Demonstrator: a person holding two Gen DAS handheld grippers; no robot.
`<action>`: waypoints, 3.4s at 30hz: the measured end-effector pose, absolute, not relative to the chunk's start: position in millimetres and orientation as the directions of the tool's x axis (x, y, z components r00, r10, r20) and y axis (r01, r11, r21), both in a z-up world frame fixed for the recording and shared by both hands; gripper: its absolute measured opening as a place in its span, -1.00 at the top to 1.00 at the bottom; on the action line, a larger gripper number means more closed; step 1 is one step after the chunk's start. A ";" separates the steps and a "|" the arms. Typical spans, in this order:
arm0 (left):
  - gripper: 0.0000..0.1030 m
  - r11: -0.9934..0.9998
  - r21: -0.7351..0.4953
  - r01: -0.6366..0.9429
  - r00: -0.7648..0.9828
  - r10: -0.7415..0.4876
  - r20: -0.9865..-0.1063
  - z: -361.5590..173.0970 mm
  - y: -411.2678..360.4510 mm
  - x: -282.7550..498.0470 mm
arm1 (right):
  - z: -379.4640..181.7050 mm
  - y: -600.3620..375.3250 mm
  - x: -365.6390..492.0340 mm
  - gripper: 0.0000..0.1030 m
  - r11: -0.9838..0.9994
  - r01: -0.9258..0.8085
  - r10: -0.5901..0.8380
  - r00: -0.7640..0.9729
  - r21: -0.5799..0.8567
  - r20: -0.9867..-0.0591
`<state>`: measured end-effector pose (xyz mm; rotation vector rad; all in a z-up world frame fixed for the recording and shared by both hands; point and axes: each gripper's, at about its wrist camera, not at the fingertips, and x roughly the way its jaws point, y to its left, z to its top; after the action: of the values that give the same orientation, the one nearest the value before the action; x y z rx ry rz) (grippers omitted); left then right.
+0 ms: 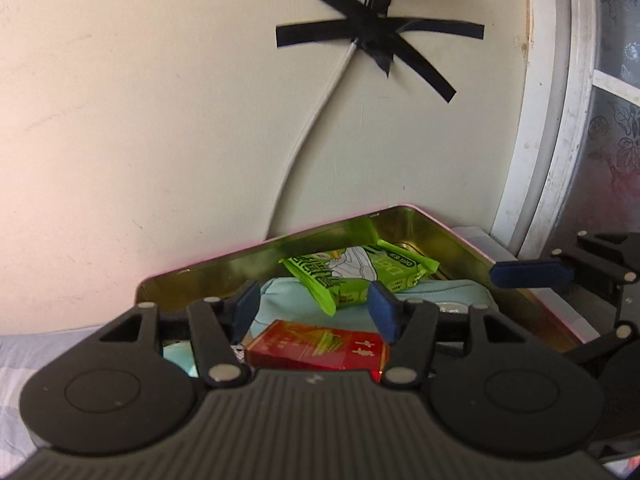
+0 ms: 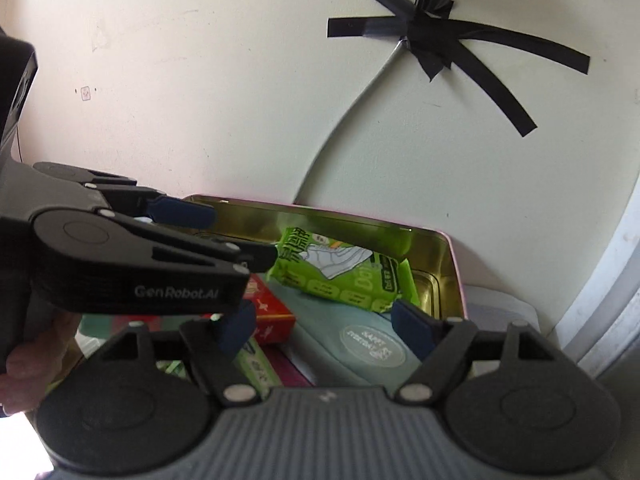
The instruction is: Organize objects
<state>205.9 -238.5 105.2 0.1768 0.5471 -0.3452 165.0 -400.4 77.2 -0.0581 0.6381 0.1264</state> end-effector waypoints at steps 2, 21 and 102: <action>-0.21 0.933 0.095 0.348 0.827 -0.257 -0.499 116.2 -234.6 183.8 | 83.0 -398.2 145.6 -0.51 0.991 -0.131 0.104 0.811 -0.005 -0.576; -0.91 0.959 0.130 0.251 0.901 -0.182 -0.393 130.7 -177.6 14.4 | 109.1 -340.6 -49.2 -0.98 0.992 -0.044 0.084 0.931 0.120 -0.355; -1.00 0.993 0.101 0.061 0.904 -0.012 -0.427 77.0 -95.3 -148.0 | 73.5 -219.8 -212.1 -1.00 0.979 0.090 -0.043 0.968 0.185 -0.246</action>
<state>-148.0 -95.3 77.0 0.1126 0.4400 -0.0379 -212.1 -219.8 73.5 0.1966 0.2440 -0.0676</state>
